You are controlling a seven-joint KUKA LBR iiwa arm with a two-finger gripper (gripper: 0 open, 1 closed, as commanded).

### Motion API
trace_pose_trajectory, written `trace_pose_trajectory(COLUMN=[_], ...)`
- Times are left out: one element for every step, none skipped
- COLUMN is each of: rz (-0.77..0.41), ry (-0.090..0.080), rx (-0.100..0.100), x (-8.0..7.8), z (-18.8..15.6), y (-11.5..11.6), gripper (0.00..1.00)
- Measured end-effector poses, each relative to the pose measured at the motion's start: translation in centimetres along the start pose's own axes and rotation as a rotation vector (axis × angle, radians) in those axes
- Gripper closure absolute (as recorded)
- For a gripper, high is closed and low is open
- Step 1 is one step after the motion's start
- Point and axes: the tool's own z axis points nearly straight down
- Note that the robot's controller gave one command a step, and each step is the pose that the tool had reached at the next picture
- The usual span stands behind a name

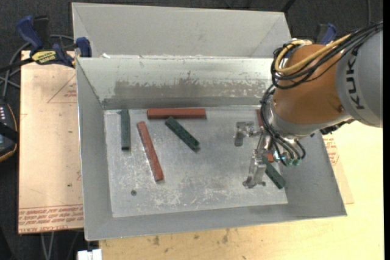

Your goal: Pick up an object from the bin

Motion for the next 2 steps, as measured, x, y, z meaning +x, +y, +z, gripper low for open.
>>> trace_pose_trajectory(rz=[-0.201, -0.118], ry=[-0.007, -0.014], rx=[0.0, -0.002], x=[-8.0, -13.3], z=[7.0, 6.9], y=[2.9, 7.9], gripper=[0.0, 0.0])
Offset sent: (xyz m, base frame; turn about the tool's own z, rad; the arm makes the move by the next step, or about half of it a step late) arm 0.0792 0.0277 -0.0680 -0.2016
